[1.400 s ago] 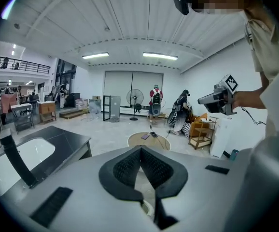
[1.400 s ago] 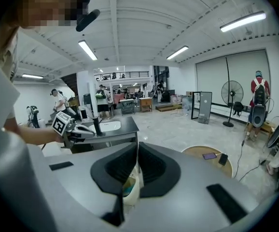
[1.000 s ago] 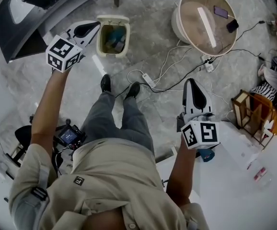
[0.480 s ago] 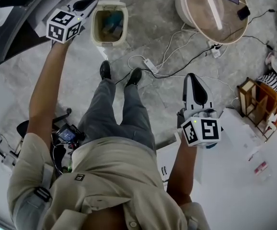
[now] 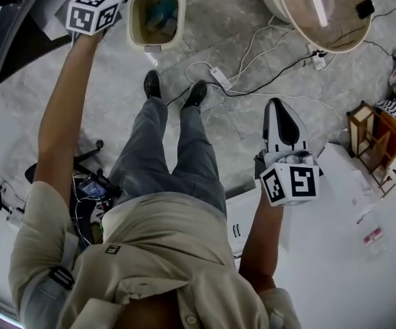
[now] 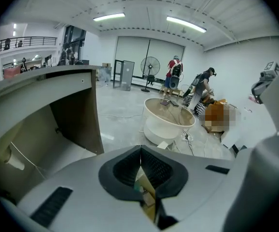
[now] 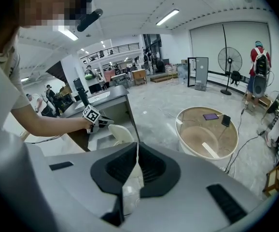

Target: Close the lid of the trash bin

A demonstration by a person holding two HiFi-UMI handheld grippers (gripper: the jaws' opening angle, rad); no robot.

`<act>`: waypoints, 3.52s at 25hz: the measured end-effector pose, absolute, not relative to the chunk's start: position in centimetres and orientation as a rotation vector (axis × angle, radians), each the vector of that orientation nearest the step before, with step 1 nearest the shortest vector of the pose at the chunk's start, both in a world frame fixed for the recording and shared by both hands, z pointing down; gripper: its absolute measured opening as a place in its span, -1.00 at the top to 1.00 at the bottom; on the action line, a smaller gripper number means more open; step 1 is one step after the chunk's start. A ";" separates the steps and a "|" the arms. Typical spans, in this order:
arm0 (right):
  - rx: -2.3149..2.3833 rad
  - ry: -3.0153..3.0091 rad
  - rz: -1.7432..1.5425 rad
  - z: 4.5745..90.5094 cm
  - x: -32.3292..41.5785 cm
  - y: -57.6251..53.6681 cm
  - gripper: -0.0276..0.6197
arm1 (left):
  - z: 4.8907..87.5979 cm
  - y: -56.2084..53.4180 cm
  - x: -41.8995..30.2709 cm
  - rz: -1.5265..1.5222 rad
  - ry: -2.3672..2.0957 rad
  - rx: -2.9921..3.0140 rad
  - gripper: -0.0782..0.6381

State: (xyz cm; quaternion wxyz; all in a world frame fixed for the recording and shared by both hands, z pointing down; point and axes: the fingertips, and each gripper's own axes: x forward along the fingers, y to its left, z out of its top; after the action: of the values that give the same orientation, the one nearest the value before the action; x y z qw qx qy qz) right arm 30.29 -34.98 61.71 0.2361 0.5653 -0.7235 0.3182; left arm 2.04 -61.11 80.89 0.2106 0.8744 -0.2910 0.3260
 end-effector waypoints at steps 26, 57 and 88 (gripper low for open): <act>1.473 -1.985 0.920 65.5 28.2 -35.4 0.83 | 85.1 -52.7 1.1 0.834 -0.728 2.326 0.74; 1.406 -1.932 0.953 69.2 26.9 -33.8 0.83 | 101.3 -41.8 -0.2 1.072 -0.539 2.030 0.74; 1.381 -1.918 1.001 72.5 26.0 -33.1 0.83 | 106.9 -40.8 0.4 1.153 -0.403 1.998 0.75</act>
State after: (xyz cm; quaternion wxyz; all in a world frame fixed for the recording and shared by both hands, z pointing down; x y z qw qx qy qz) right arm 25.98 -33.08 72.53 0.2836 0.5160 -0.7165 0.3740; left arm 0.45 -40.80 106.89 0.3893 0.7860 -0.1586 0.4533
